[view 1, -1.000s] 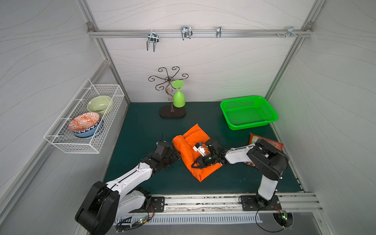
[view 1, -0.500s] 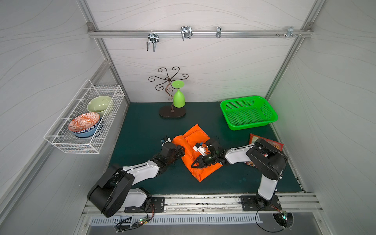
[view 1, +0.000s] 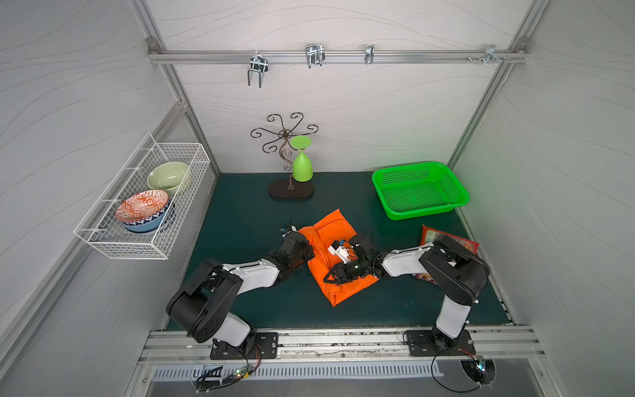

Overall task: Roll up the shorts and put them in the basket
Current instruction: Roll the shorts at the center of the board.

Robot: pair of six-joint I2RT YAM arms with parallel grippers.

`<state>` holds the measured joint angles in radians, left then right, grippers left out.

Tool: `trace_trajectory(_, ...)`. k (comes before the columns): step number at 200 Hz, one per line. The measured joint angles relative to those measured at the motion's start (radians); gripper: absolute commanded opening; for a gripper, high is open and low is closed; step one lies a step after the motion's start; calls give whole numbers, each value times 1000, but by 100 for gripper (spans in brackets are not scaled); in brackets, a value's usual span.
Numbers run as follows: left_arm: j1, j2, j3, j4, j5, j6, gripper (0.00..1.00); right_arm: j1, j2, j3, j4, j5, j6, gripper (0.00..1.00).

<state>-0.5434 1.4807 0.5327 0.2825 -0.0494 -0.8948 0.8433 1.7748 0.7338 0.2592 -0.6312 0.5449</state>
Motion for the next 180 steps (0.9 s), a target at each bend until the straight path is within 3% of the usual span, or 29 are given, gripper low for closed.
trace_trajectory(44, 1, -49, 39, -143, -5, 3, 0, 50, -198, 26, -357, 256, -111, 54)
trace_trajectory(86, 6, -80, 100, -325, -16, 2, 0, 258, -318, 183, -645, 618, -215, 61)
trace_trajectory(131, 7, -79, 169, -491, -14, -22, 0, 420, -257, 285, -706, 837, -278, 66)
trace_trajectory(180, 7, -77, 208, -589, -3, -38, 0, 504, -135, 329, -686, 910, -301, 71)
